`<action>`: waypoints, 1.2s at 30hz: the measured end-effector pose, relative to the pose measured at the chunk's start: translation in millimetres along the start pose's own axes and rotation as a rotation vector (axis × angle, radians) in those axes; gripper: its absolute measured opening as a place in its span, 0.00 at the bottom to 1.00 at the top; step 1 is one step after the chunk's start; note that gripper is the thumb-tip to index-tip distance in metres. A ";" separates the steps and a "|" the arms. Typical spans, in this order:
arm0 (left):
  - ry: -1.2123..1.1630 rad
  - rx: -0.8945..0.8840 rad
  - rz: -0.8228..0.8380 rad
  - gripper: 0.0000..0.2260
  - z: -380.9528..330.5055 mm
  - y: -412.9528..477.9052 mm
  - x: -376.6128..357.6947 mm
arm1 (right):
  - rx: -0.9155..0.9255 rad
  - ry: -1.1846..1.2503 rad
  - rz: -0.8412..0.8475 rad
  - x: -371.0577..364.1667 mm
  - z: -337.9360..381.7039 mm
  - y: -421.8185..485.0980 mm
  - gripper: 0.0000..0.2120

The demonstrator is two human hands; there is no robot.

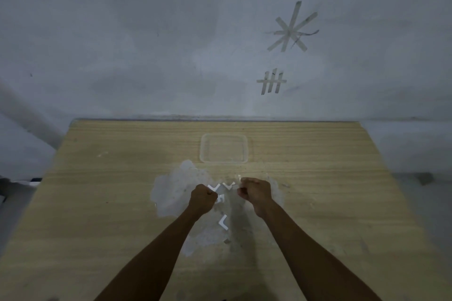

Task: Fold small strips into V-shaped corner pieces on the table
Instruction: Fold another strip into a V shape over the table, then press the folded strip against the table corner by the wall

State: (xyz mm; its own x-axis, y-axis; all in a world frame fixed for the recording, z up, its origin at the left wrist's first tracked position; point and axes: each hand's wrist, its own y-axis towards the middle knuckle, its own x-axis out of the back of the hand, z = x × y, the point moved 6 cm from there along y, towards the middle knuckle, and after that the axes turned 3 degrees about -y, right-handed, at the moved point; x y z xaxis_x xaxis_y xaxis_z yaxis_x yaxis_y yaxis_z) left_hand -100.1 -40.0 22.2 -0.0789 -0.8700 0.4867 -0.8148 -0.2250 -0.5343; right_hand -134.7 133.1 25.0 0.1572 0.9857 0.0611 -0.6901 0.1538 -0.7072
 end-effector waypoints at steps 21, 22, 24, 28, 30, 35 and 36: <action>-0.458 0.206 0.153 0.14 -20.0 7.7 -8.9 | 0.135 0.078 0.144 4.2 3.4 -6.0 0.06; -0.504 0.224 0.197 0.15 -27.4 5.7 -15.1 | 0.149 0.077 0.171 5.5 6.1 -6.1 0.06; -0.542 0.234 0.247 0.16 -37.5 4.7 -25.1 | 0.158 0.083 0.205 6.6 11.4 -7.1 0.06; -0.575 0.165 0.226 0.07 -60.0 4.5 -41.0 | 0.149 0.112 0.222 22.8 27.3 -1.9 0.11; -0.571 0.133 0.204 0.02 -69.5 3.5 -47.3 | 0.170 0.092 0.230 35.3 35.3 1.6 0.08; -0.670 0.114 0.103 0.04 -102.4 -7.6 -81.8 | 0.180 0.040 0.165 83.5 45.5 21.7 0.09; -0.722 0.133 0.090 0.04 -109.0 -10.1 -90.5 | 0.168 0.038 0.164 92.1 46.8 25.0 0.09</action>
State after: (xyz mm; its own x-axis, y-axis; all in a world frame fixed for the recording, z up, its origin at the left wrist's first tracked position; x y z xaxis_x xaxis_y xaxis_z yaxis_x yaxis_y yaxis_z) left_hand -147.3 88.9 58.9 0.2930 -0.9493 -0.1143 -0.7430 -0.1508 -0.6521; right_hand -170.5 230.9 45.9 0.0578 0.9956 -0.0736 -0.8160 0.0046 -0.5780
